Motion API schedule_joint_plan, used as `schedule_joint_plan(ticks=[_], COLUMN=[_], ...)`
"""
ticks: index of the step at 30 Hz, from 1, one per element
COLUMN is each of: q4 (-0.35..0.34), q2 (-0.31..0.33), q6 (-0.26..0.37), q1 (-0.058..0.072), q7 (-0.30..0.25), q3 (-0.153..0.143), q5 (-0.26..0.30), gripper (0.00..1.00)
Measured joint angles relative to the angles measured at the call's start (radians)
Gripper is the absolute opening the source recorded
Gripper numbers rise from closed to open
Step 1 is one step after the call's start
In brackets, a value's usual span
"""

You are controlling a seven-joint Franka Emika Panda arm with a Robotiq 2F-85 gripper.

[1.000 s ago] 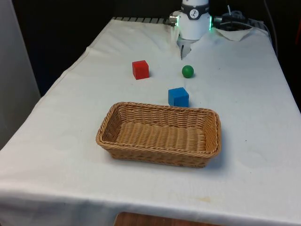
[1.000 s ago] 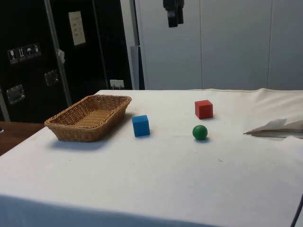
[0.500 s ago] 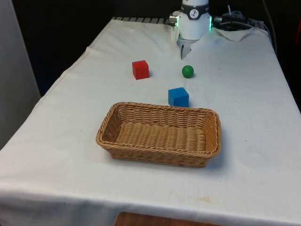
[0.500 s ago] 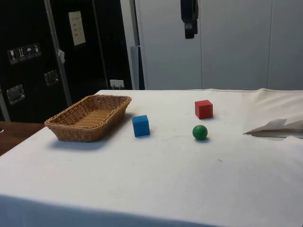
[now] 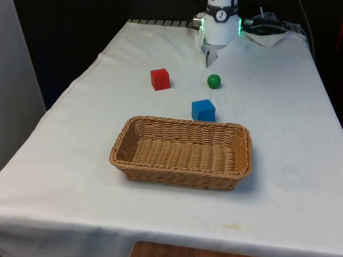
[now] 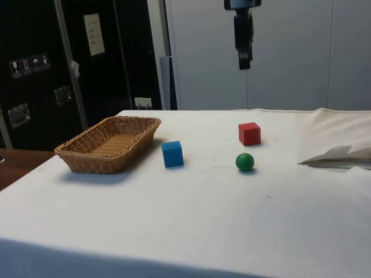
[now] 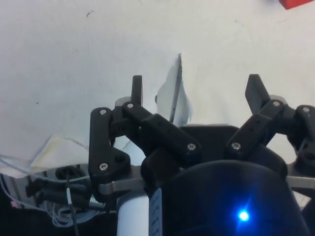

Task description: Place all non-red objects into the basket.

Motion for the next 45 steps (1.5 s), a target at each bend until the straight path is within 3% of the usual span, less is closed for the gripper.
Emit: schedule_joint_plan(ticks=[8, 16, 21, 32, 45], q4=[-0.062, -0.107, -0.122, -0.169, -0.186], q2=[0.027, 0.094, 0.117, 0.228, 0.373], q6=[0.096, 0.214, 0.255, 0.428, 0.608], q1=[-0.004, -0.003, -0.002, 0.006, 0.005], q7=[0.005, 0.015, 0.017, 0.020, 0.020], q3=[0.000, 0.001, 0.001, 0.008, 0.008], q5=[-0.003, 0.002, 0.006, 0.035, 0.048], gripper=[1.00, 1.00, 1.00, 1.00, 1.00])
